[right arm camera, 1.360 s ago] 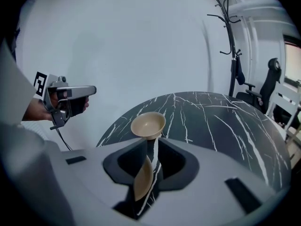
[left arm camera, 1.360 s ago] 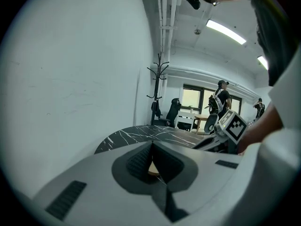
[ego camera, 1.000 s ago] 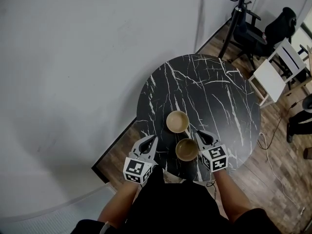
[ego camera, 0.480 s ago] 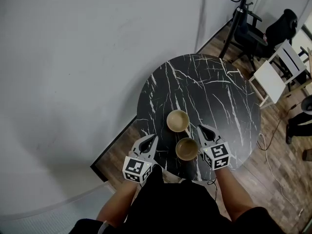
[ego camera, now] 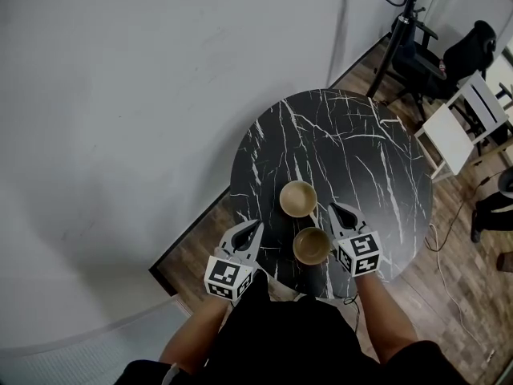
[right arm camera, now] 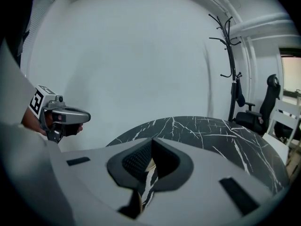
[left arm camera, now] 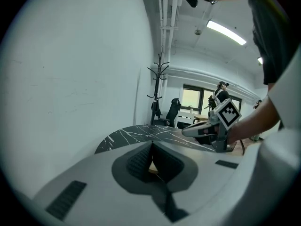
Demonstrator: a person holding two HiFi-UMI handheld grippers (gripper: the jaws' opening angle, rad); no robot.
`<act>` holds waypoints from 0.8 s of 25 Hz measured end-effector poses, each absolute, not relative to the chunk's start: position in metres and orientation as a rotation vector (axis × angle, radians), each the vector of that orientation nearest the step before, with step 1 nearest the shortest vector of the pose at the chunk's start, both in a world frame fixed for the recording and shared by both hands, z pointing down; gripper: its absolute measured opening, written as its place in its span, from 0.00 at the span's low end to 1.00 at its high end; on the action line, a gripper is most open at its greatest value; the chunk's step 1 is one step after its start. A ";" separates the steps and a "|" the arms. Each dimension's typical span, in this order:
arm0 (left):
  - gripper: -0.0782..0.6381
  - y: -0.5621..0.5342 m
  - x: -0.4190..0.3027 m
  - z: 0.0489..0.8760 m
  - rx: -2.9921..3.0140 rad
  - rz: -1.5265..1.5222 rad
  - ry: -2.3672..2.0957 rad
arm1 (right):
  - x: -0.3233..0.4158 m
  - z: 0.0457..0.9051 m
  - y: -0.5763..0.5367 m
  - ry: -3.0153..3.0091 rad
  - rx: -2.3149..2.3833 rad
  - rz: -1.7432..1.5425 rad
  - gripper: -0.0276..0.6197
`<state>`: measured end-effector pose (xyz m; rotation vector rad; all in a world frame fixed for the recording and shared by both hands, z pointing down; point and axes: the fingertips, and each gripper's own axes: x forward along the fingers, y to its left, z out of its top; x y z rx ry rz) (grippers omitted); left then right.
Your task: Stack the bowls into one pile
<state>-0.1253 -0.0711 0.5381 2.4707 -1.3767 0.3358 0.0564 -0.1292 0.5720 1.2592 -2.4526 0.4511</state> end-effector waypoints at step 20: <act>0.13 -0.067 -0.154 0.557 2.385 0.351 -1.434 | 0.033 0.642 -0.156 -2.322 1.103 0.629 0.12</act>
